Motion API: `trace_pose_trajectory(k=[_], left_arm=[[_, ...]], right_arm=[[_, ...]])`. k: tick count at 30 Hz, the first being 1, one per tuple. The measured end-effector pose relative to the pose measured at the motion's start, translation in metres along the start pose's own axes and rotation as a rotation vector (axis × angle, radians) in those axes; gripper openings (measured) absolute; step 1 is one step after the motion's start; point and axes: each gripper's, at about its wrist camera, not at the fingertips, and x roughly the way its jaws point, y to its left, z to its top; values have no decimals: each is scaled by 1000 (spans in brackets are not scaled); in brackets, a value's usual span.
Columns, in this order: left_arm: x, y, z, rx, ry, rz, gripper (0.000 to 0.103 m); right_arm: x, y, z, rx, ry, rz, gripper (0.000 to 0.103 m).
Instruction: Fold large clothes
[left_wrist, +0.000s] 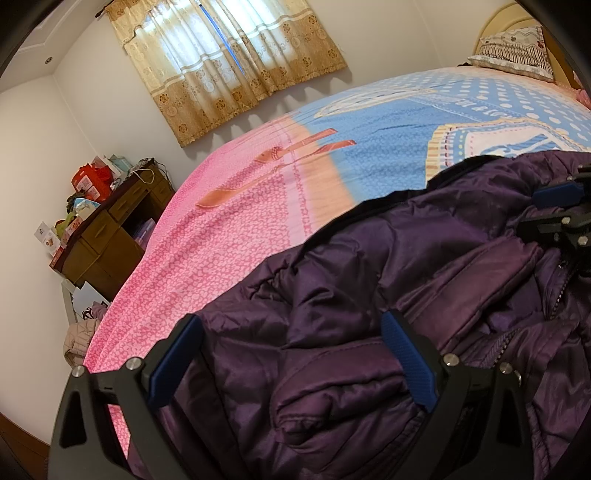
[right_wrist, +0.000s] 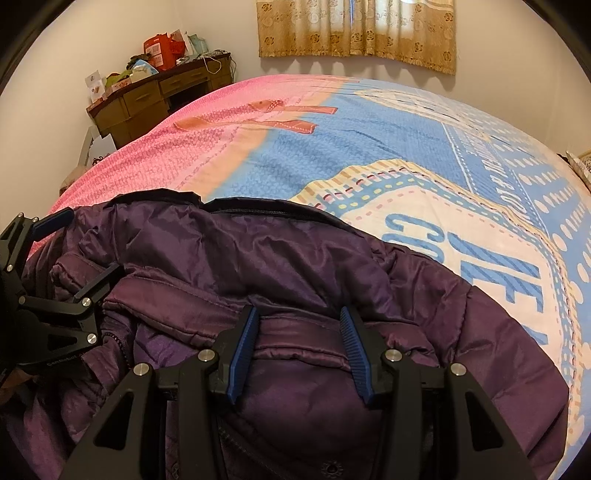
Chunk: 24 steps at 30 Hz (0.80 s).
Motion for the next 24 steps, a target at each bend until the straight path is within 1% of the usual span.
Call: trace_pose_trajectory(k=[4, 6, 7, 8, 9, 10, 11, 13, 14, 15, 16, 17, 18, 19, 20, 22, 23, 24], left_arm=[[2, -1, 2, 1, 10, -6, 101], [-4, 10, 11, -25, 33, -43, 99], [-10, 15, 14, -36, 29, -47, 99], [-30, 26, 20, -66, -6, -62, 99], [-49, 35, 22, -82, -45, -84, 99], [-71, 44, 21, -89, -83, -99, 99], [-93, 53, 15, -97, -109, -110, 102], [-127, 69, -3, -110, -133, -127, 103], [-150, 80, -22, -122, -144, -141, 103], [-166, 90, -39, -139, -144, -160, 103], [-189, 100, -69, -166, -133, -196, 103], [-199, 105, -90, -181, -117, -223, 103], [-213, 110, -120, -208, -85, -262, 103], [-219, 112, -138, -226, -61, -283, 103], [-231, 113, -168, -252, -28, -317, 103], [-249, 110, -219, -305, 27, -367, 103], [-256, 107, -239, -335, 50, -385, 103], [-262, 104, -255, -359, 67, -409, 103]], right_arm=[[-1, 4, 4, -23, 16, -15, 48], [-16, 4, 8, -59, 33, -2, 51], [-31, 1, 8, -49, 15, -2, 55], [-52, -5, 4, -18, -21, -1, 61], [-74, -12, -2, 9, -48, 7, 70], [-95, -19, -12, 26, -52, 22, 73], [-111, -24, -21, 39, -47, 37, 73], [-148, -36, -50, 69, -38, 78, 73], [-174, -43, -77, 101, -30, 104, 74], [-188, -46, -93, 119, -21, 117, 74], [-205, -49, -117, 139, -11, 138, 74], [-221, -51, -141, 160, -1, 159, 76], [-235, -52, -167, 174, 22, 173, 76], [-246, -52, -192, 182, 51, 183, 76], [-260, -50, -224, 196, 82, 192, 76], [-274, -48, -262, 221, 104, 191, 76], [-284, -45, -288, 244, 109, 210, 76], [-288, -44, -305, 270, 111, 225, 76]])
